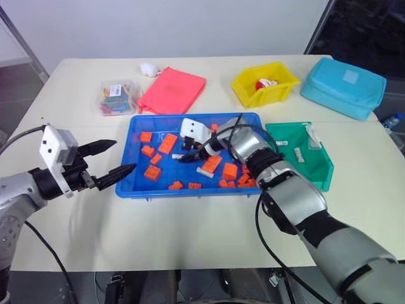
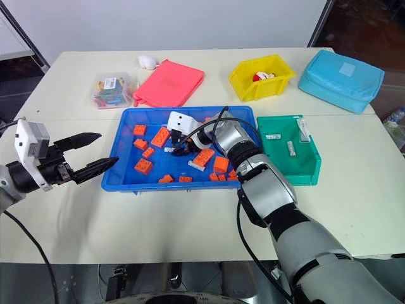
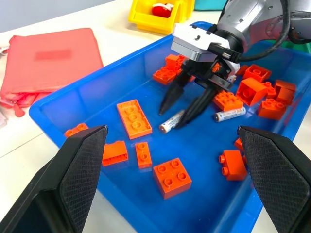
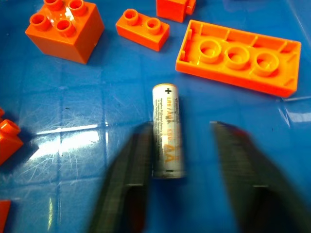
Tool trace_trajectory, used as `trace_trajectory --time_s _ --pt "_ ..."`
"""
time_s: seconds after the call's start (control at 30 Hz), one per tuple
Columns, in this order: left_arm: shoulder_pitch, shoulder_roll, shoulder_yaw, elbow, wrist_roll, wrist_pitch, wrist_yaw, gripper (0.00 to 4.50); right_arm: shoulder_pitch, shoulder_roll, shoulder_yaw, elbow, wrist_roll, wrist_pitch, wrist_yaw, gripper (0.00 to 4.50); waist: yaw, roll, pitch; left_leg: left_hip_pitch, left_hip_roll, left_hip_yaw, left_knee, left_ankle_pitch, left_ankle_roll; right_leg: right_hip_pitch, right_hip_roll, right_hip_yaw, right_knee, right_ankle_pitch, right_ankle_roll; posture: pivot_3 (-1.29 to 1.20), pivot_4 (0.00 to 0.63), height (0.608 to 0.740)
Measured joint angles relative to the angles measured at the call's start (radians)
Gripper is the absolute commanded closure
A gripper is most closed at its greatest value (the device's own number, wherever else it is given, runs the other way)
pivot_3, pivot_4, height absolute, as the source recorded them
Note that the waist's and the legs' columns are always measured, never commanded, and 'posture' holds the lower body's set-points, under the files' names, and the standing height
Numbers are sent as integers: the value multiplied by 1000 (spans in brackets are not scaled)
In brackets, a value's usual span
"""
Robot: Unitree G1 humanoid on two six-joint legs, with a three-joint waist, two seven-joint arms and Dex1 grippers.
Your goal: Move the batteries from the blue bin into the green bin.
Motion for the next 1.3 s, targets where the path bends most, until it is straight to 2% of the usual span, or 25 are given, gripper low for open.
trace_trajectory --time_s 0.27,0.37,0.5,0.63,0.8,1.0,1.17,1.3 --pt "-5 -1 -1 2 -1 -2 -8 0 -16 -6 -12 9 -3 -5 -3 4438 0 0 0 0 0 0 0 0 0 0 0 0 0 0 0 0 150 740" --pt "-72 -4 -11 38 -9 -10 -25 0 -71 -39 -60 -1 22 18 -2 4438 3 0 1 -1 0 0 0 0 0 0 0 0 0 0 0 0 150 740" --pt "-186 -11 -52 115 -6 -24 -54 0 -164 -181 -117 -152 67 70 55 4438 8 0 1 -1 -1 -1 0 0 0 0 -1 -1 -1 0 0 0 150 740" --pt "-236 -21 -91 171 13 -44 -81 0 -163 -366 -155 -357 100 190 153 4438 14 0 0 -2 -1 0 -1 0 1 0 -1 -1 -2 0 0 0 150 740" --pt "-346 -72 -199 232 40 -67 -128 0 -1 -610 -162 -624 115 376 230 4438 27 0 1 -2 -1 1 0 0 1 0 -1 -1 -3 0 0 0 150 740" --pt "-480 -122 -312 339 97 -107 -199 0 231 -803 -221 -887 147 572 223 4438 28 0 1 -2 0 2 1 0 1 0 0 -1 -3 0 0 0 150 740" --pt "-543 -146 -366 408 132 -131 -252 0 417 -908 -292 -1050 192 691 193 4438 28 0 1 -2 0 2 1 0 1 0 1 0 -3 0 0 0 150 740" --pt "-573 -160 -386 460 152 -148 -290 0 569 -924 -327 -1131 224 747 139 4438 27 0 1 -2 1 2 2 0 1 1 1 0 -4 0 0 0 150 740"
